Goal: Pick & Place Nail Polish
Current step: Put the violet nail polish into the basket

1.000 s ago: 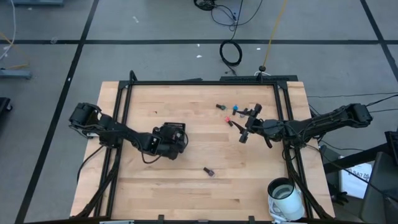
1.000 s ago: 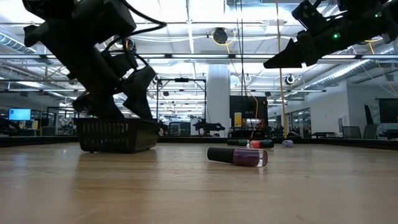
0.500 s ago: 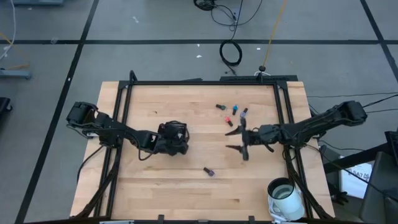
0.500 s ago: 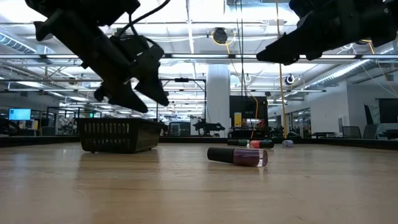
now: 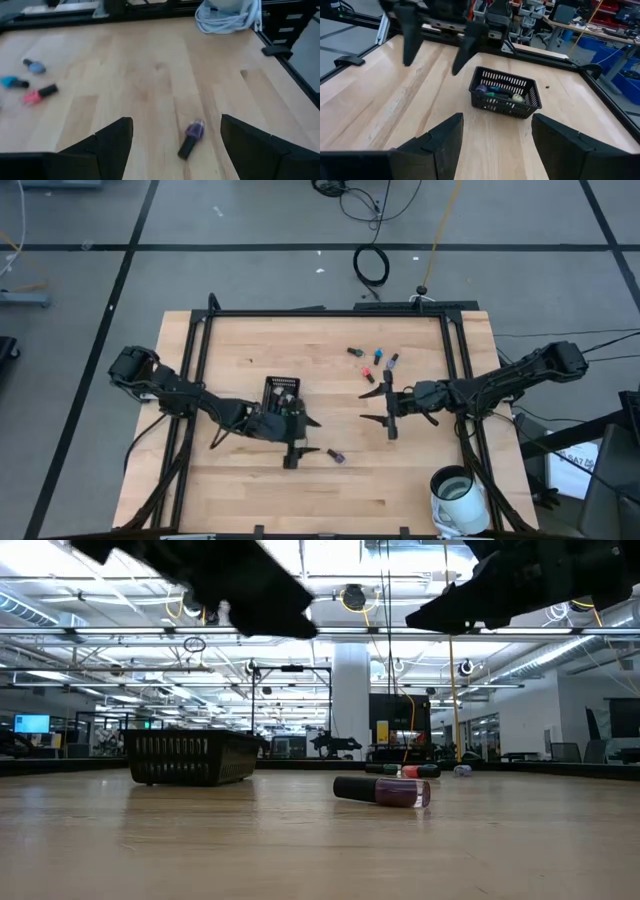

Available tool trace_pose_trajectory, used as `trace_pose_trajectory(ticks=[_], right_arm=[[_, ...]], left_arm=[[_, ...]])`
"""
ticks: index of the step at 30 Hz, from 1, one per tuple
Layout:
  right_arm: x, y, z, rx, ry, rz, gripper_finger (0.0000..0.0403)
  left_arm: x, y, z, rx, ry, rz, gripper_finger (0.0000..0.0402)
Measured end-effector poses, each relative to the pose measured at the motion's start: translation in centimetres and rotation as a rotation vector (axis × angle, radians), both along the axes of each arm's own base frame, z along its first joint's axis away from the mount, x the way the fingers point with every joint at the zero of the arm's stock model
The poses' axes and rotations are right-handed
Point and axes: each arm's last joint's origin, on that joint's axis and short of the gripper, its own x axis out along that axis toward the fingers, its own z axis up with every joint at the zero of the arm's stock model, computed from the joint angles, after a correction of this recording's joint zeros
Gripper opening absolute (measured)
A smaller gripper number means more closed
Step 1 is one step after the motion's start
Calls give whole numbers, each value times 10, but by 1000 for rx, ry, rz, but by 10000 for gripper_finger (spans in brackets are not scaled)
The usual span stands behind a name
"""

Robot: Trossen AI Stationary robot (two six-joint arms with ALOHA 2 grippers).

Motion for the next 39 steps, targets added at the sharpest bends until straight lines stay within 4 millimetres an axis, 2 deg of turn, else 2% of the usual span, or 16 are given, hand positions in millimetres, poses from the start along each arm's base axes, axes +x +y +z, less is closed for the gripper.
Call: trace_pose_trajectory(ticks=[4, 9, 15, 24, 33, 39], right_arm=[[0, 0, 0, -2, 0, 0, 221], [0, 0, 0, -3, 3, 0, 221], [-1, 0, -1, -8, 15, 0, 221], [-1, 0, -1, -6, 14, 0, 221], [-1, 0, -1, -9, 15, 1, 221], [-1, 0, -1, -9, 15, 1, 221]], left_arm=[[23, -5, -2, 29, 41, -74, 280], [46, -7, -35, 27, 164, -217, 270], [64, -1, -59, -65, 185, -349, 249], [72, 17, -86, -31, 238, -330, 213], [69, 15, -89, 39, 259, -357, 184], [71, 16, -103, 58, 283, -319, 162]])
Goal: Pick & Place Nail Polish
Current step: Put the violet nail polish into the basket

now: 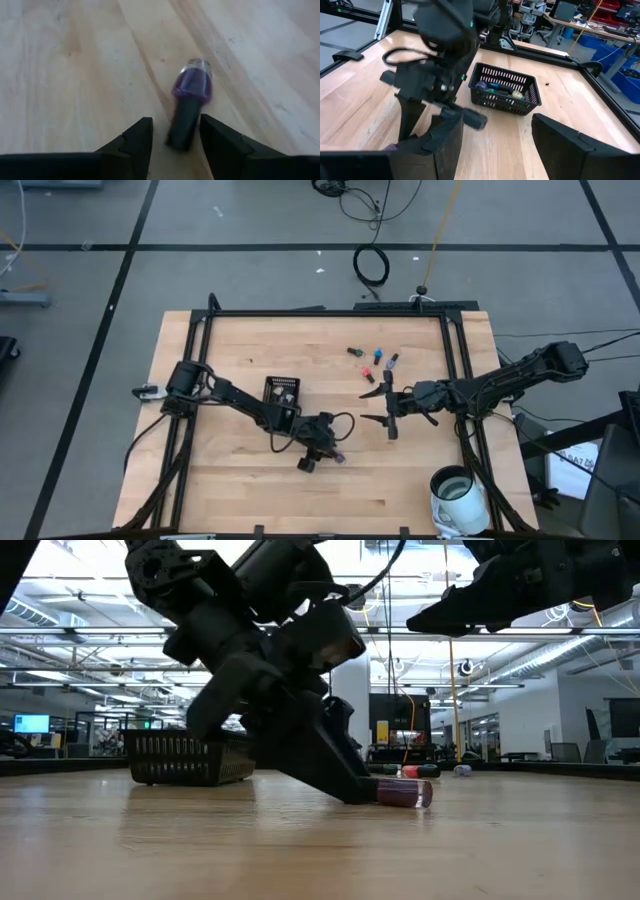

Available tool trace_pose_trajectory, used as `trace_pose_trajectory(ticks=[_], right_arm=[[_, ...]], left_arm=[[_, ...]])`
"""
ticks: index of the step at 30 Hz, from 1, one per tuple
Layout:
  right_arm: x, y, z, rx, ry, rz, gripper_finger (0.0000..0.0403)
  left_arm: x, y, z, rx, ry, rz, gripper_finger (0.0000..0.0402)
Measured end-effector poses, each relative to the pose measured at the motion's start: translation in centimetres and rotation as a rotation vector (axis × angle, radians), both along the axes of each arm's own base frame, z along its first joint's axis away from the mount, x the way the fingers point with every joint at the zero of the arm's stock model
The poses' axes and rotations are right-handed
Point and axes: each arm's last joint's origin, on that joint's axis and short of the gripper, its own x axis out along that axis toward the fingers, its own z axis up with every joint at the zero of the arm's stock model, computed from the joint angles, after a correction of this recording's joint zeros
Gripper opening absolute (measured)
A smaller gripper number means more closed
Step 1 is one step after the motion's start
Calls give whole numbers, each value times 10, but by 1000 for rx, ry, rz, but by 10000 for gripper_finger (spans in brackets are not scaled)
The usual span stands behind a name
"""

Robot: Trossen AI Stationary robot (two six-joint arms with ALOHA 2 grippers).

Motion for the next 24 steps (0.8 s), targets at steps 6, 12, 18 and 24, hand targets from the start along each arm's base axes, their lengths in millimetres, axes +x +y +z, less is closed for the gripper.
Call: trace_pose_trajectory(ticks=[6, 12, 18, 24], right_arm=[[-1, 0, 0, 0, 2, 0, 221], [-1, 0, 0, -1, 1, -3, 221], [-1, 0, 0, -1, 2, -4, 221], [-1, -2, 1, -9, -1, -56, 221]], left_arm=[[0, 0, -4, -7, 11, 5, 134], [0, -1, -5, 2, 12, -10, 63], [0, 2, -3, -3, 14, 35, 38], [-6, -2, 30, 245, -104, 113, 38]])
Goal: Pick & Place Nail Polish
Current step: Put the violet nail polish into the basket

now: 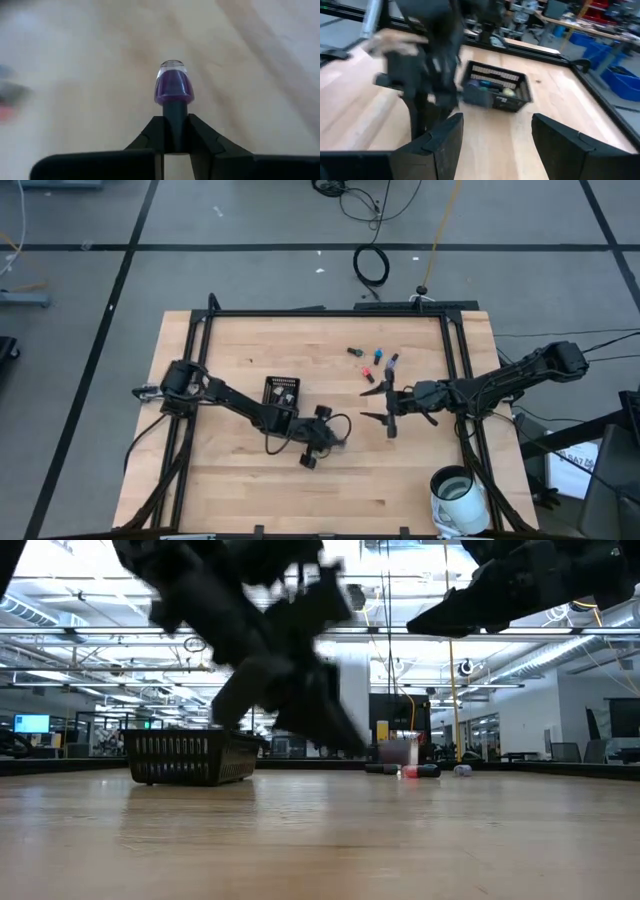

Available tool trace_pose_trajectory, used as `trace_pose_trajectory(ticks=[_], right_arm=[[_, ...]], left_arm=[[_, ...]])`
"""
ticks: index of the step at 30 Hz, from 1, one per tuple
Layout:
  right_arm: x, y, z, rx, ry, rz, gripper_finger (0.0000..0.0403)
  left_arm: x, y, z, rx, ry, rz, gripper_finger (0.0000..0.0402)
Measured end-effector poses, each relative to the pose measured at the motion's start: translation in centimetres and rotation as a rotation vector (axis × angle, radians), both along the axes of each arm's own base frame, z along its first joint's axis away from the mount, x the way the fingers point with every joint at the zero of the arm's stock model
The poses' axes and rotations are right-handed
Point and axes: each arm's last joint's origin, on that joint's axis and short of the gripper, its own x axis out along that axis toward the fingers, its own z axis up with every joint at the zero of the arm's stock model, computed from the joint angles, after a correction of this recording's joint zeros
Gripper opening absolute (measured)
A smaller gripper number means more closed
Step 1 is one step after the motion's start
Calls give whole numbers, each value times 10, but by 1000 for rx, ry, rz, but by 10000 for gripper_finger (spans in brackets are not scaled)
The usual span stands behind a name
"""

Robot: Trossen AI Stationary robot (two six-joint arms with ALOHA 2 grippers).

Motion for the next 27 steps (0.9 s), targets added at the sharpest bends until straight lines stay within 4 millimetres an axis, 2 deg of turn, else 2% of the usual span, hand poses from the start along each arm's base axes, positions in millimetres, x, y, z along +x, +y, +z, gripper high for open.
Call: trace_pose_trajectory(ticks=[4, 7, 10, 15, 21, 27], right_arm=[[0, -6, 0, 49, 0, -59, 221], [1, -13, -1, 126, -2, -111, 221], [2, -22, -2, 223, -8, -163, 221], [9, -30, -3, 391, -26, -74, 222], [23, -29, -12, 419, -74, -24, 239], [38, -34, -18, 501, -191, -35, 255]], left_arm=[[-6, 0, 40, 265, -121, 93, 38], [-12, 3, 60, 436, -153, 141, 38], [-16, 8, 78, 535, -191, 170, 38], [-14, 19, 83, 618, -181, 167, 38], [-12, 31, 82, 637, -169, 187, 38], [-9, 30, 87, 639, -217, 187, 38]])
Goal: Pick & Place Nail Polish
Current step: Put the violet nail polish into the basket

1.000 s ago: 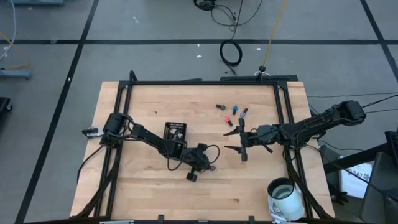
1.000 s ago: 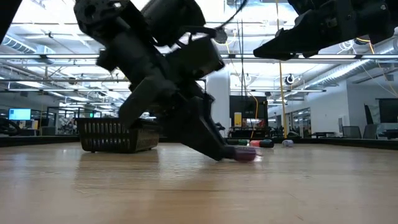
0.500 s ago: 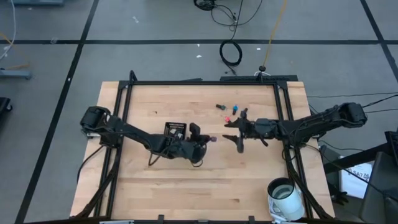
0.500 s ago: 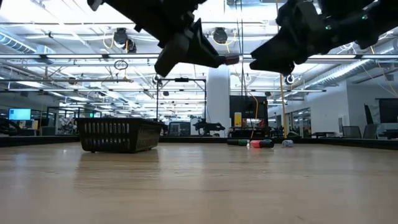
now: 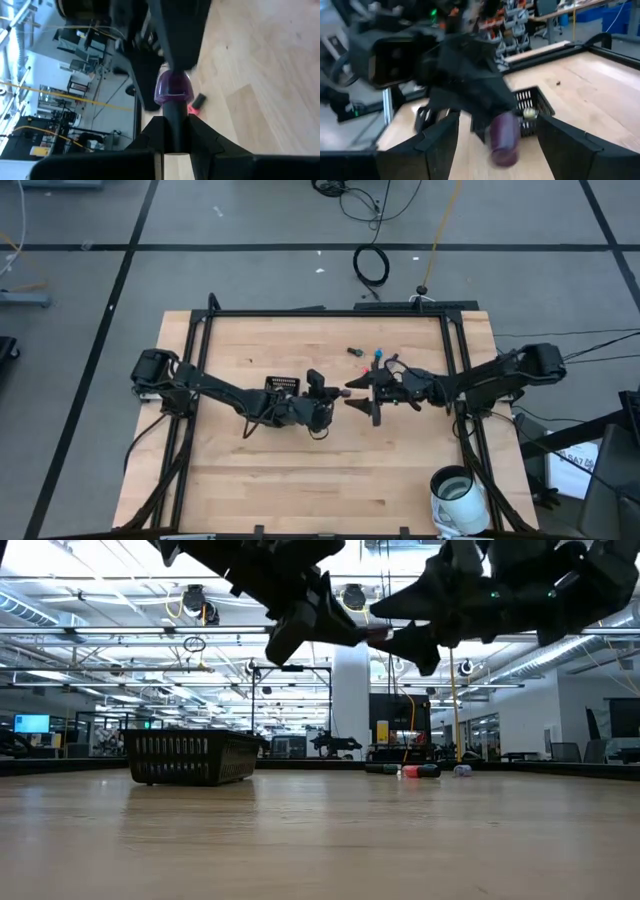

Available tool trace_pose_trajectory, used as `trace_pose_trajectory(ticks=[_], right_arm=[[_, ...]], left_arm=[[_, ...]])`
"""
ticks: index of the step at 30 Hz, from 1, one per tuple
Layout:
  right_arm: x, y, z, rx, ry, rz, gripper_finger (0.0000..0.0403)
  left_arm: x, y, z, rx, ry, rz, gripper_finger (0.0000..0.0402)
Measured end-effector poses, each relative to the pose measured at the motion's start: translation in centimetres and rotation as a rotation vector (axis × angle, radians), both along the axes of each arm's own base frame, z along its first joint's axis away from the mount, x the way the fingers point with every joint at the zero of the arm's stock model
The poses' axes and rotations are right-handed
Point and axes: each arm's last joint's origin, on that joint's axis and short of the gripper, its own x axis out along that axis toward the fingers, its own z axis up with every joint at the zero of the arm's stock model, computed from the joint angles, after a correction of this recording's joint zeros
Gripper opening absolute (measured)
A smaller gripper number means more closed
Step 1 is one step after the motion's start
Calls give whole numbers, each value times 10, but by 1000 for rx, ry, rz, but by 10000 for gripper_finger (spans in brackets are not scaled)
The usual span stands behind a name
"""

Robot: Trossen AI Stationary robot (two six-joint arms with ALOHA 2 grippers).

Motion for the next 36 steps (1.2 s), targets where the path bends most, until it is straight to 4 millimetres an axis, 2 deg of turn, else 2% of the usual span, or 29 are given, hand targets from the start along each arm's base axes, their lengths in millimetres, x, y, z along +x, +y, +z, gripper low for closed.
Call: trace_pose_trajectory(ticks=[7, 12, 17, 24, 36], right_arm=[[7, -6, -6, 76, -65, 19, 245], [8, -6, -5, 71, -82, 22, 220], [8, -6, -5, 68, -82, 23, 167], [8, -5, -6, 52, -77, 68, 71], [8, -5, -6, 9, -70, 76, 68]], left_arm=[[2, -5, 7, 24, -57, -33, 38], [2, -5, 6, 17, -53, -33, 38], [2, -5, 6, 13, -55, -32, 38], [2, -5, 6, -2, -59, -26, 38], [2, -6, 6, -116, -115, -2, 69]])
